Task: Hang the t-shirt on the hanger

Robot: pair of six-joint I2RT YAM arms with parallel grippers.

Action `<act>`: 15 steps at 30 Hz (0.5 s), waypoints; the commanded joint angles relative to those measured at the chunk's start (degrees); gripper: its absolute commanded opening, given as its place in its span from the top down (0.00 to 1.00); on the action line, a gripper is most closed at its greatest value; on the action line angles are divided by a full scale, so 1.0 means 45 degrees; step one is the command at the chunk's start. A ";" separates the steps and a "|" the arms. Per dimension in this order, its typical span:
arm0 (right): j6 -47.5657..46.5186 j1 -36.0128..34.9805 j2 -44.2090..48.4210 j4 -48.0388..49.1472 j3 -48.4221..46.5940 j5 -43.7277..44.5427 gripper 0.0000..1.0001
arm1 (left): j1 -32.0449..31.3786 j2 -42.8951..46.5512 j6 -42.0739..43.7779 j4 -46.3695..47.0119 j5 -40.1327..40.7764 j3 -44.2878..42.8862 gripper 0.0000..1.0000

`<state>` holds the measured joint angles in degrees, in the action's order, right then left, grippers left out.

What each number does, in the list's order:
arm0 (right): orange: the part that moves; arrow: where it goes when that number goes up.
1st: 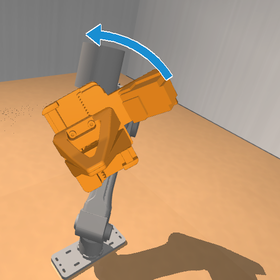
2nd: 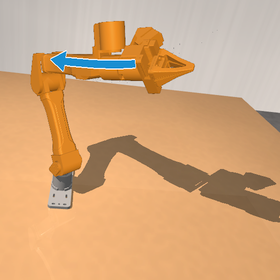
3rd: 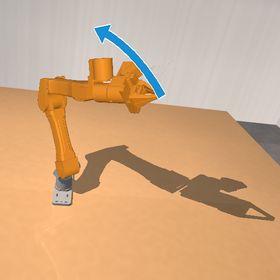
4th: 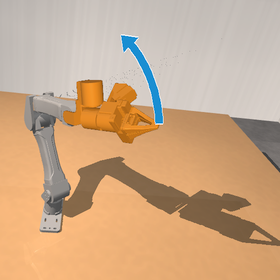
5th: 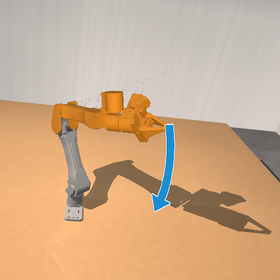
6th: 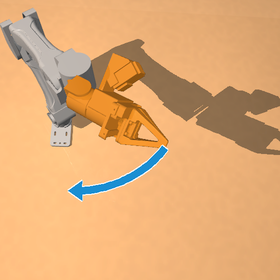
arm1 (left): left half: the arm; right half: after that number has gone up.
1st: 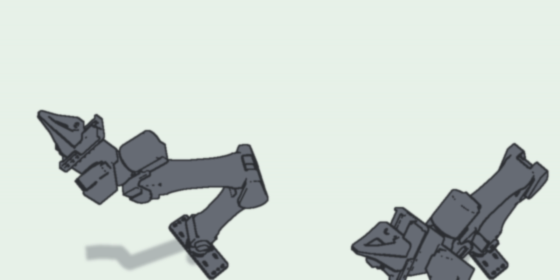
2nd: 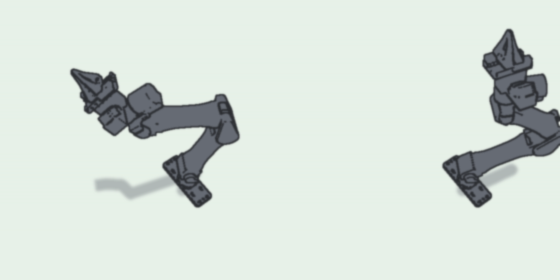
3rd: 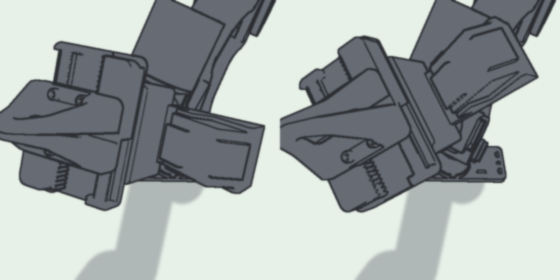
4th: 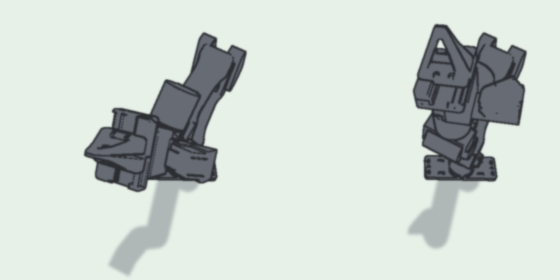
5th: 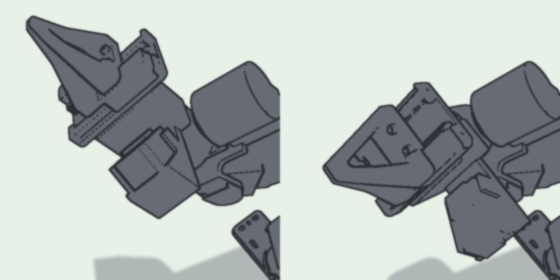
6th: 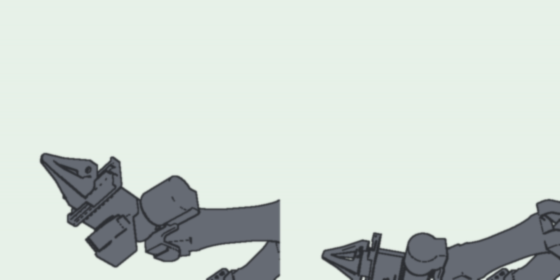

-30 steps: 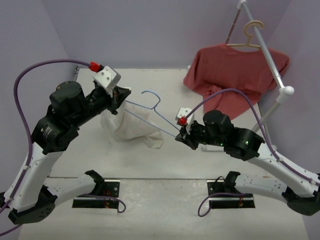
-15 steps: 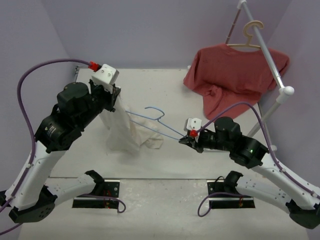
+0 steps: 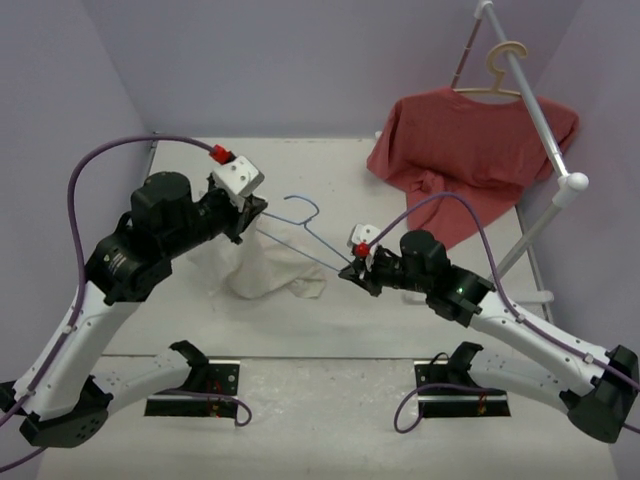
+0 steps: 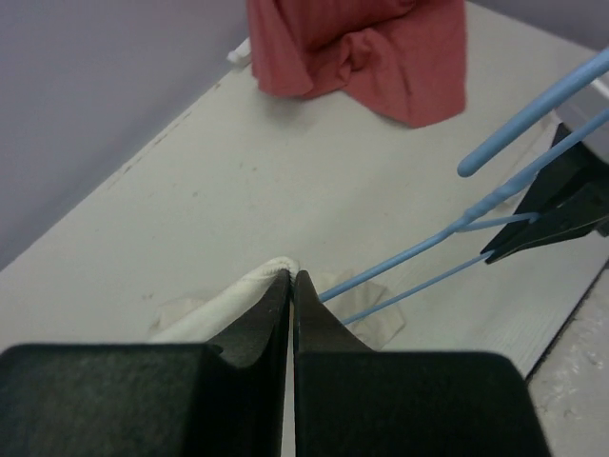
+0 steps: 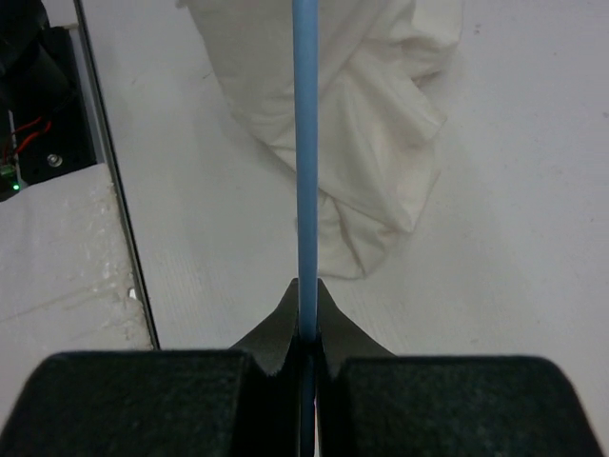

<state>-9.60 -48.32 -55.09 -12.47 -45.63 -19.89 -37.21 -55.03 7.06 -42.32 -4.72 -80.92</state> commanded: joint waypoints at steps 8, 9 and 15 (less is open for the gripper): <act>0.5106 -0.0023 0.6244 0.0704 0.2718 0.7166 1.00 | -0.0846 -0.6463 0.0569 0.0813 -0.8305 -0.5536 1.00; 0.5767 -0.0023 0.6754 -0.0796 0.2224 0.7388 1.00 | -0.1190 -0.6740 0.0763 0.0193 -0.6809 -0.5827 1.00; 0.6025 -0.0023 0.5862 -0.5782 -0.0444 0.9302 1.00 | -0.1731 -0.4670 0.0520 -0.0915 0.0444 -0.4557 1.00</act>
<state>13.63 -48.47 -25.64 -27.05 -38.48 10.87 -44.46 -86.34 9.45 -41.42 -23.65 -103.61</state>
